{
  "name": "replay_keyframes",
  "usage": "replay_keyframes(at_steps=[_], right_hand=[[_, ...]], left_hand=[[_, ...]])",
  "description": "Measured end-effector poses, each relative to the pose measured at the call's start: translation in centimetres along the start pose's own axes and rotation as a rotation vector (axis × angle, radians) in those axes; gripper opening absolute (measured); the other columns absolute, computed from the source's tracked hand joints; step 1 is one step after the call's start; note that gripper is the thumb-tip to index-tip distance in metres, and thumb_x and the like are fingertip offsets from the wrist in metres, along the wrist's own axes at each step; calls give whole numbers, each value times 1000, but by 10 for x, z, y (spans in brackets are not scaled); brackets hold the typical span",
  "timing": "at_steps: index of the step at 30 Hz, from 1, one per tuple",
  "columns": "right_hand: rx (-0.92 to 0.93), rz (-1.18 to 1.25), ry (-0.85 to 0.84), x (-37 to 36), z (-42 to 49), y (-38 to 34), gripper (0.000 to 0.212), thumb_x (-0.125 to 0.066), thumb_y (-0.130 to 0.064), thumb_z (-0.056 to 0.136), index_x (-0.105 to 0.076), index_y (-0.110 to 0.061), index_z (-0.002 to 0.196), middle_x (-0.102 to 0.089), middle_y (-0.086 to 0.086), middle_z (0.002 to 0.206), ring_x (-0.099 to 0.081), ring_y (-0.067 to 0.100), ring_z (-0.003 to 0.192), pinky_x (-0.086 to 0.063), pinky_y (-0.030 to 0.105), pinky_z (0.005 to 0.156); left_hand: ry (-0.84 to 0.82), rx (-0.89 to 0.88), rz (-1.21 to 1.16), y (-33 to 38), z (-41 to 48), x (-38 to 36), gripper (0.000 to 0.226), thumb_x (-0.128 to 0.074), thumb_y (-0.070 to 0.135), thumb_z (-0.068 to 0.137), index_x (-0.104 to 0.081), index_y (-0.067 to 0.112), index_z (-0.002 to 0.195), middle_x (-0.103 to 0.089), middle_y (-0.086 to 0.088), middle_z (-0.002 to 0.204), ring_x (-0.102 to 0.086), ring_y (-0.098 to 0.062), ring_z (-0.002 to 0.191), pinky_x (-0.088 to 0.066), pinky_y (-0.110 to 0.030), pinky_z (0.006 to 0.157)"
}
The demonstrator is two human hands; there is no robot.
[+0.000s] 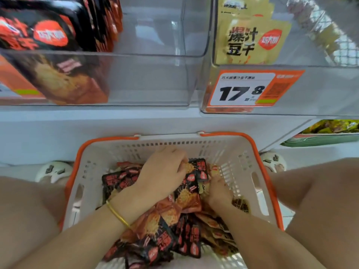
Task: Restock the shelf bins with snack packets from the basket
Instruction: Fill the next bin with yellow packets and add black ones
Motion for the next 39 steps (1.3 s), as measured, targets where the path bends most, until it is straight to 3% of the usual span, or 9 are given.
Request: replay_keyframes(at_steps=[6,11,14,17,22,30,34,37,39], right_hand=[[-186,390,-208,51,-19,12,61,-73,-22,80,-43,-5,130,-58,11,124,-58,26,113,-48,31,86],[-60,521,-252,115,-58,2,73,-75,-26,81,-37,-4,139,-51,13,135,-52,27,121,-44,31,90],[126,899,-331,141,-93,-21,36,-74,-20,81,-59,-8,112,-67,5,99,-65,19,86,-55,29,74],[310,1107,-347,164,-119,-37,15,-68,-15,86,-62,-13,99,-71,3,89,-69,17,80,-58,34,76],[585,1067,-111,229,-155,-37,22,-59,-13,92,-57,-9,114,-67,6,92,-62,14,84,-51,27,73],[1075,1358,474,409,-224,-16,19,-57,-5,82,-55,-15,98,-68,-10,81,-62,1,78,-49,19,67],[999,1322,615,437,-215,-9,22,-57,5,88,-53,-16,91,-61,-2,82,-61,-4,69,-49,15,56],[835,1148,640,425,-192,-7,20,-64,-1,86,-56,-19,90,-63,-5,84,-61,4,75,-52,24,69],[775,1007,716,417,-186,-4,24,-65,-7,86,-51,-21,100,-59,-10,85,-59,8,76,-52,25,69]], left_hand=[[-85,60,-78,3,5,-10,28,-45,18,94,-61,18,117,-60,5,116,-53,-12,105,-44,-27,88],[-233,172,-182,1,3,-21,43,-46,30,97,-44,14,137,-55,-3,129,-56,-16,111,-44,-28,95],[-258,255,-265,2,-2,-15,55,-48,39,96,-35,13,142,-50,-4,136,-56,-19,114,-44,-29,94],[-177,268,-372,6,-5,10,35,-60,34,91,-51,19,121,-60,3,107,-63,-13,82,-52,-28,71],[-52,23,-272,48,-11,87,20,-70,23,82,-51,28,79,-50,11,76,-49,-8,71,-32,-21,57],[483,-411,-492,155,-8,246,18,-67,24,79,-55,38,81,-58,13,77,-52,1,68,-49,-27,68],[594,-452,-432,165,14,254,9,-54,24,83,-58,30,90,-55,18,78,-51,-2,72,-47,-30,74],[603,-353,-275,154,28,236,15,-58,17,91,-65,15,104,-56,13,90,-51,-6,82,-40,-17,77],[588,-322,-212,149,30,221,15,-58,16,91,-65,10,103,-60,3,97,-55,-15,89,-44,-29,84]])
Point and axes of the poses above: each hand's wrist, its own z-axis towards the middle knuckle, its own x-axis out of the back of the hand, y = z × x, the point moved 7 cm from there along z, towards the middle knuckle
